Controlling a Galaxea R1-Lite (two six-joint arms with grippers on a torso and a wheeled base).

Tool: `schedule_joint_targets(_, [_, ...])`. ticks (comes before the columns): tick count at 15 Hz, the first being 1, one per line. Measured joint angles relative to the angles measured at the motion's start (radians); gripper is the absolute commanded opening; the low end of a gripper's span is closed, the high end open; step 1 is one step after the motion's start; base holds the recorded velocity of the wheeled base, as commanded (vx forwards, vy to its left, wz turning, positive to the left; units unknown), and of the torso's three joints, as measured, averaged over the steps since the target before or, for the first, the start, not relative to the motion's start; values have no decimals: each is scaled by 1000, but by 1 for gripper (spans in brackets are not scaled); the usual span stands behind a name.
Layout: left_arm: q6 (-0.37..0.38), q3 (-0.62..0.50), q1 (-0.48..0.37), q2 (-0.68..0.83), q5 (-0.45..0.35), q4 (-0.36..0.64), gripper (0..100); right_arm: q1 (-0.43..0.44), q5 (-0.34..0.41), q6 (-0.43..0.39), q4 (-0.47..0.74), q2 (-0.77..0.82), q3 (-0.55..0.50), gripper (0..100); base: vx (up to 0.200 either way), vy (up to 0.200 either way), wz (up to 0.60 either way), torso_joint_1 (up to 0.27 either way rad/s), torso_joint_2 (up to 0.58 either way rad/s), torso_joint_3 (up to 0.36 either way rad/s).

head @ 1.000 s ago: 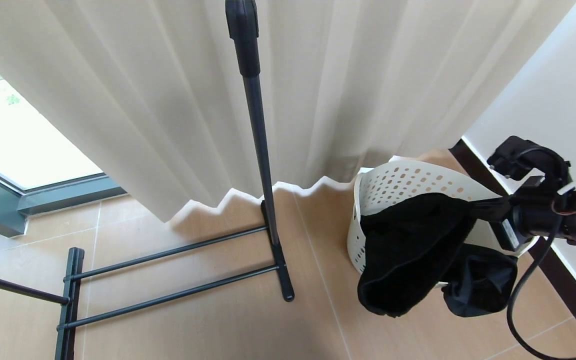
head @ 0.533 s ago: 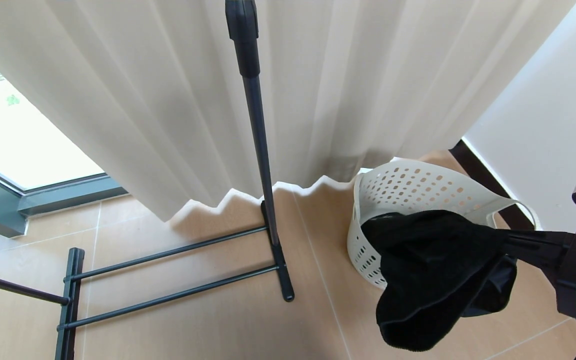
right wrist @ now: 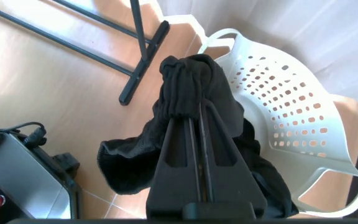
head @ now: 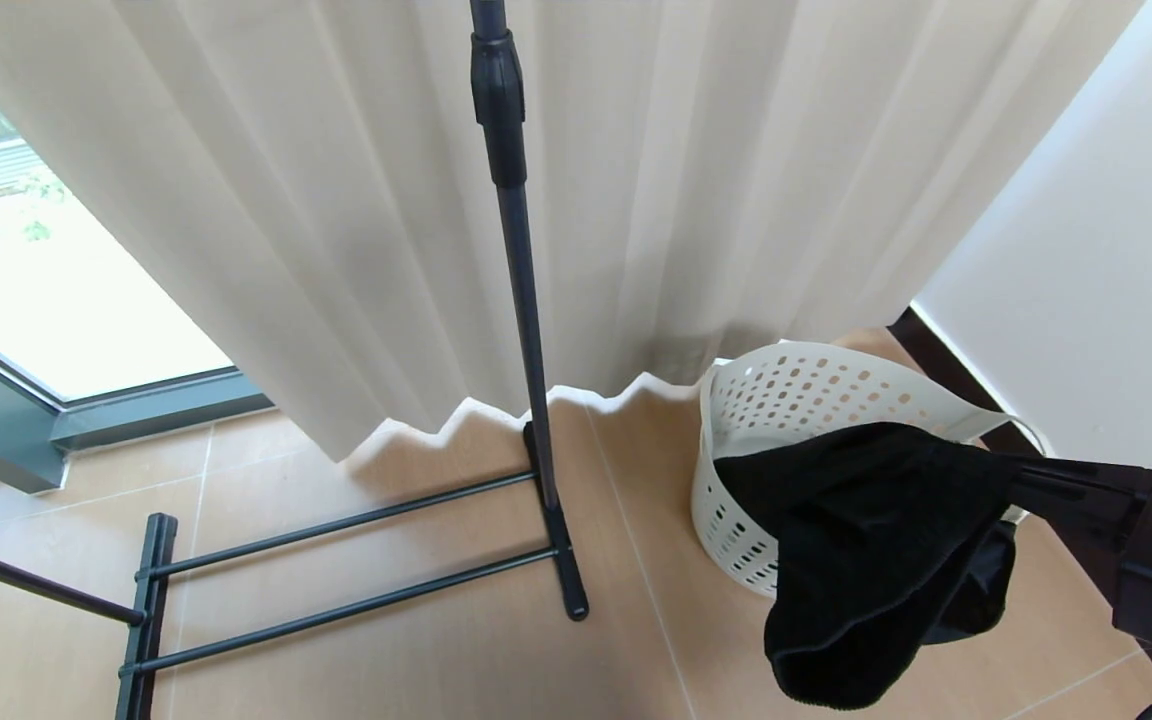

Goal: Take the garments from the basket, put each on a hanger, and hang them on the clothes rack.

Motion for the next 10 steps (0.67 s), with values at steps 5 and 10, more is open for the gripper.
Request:
schedule_joint_targets(5, [0, 0, 0, 0, 0, 0, 100, 0, 0, 5, 1, -12, 6, 0, 0, 0, 0, 2, 2, 203])
schedule_joint_targets(10, [0, 0, 0, 0, 0, 0, 100, 0, 0, 5, 1, -15, 6, 0, 0, 0, 0, 33, -320, -86])
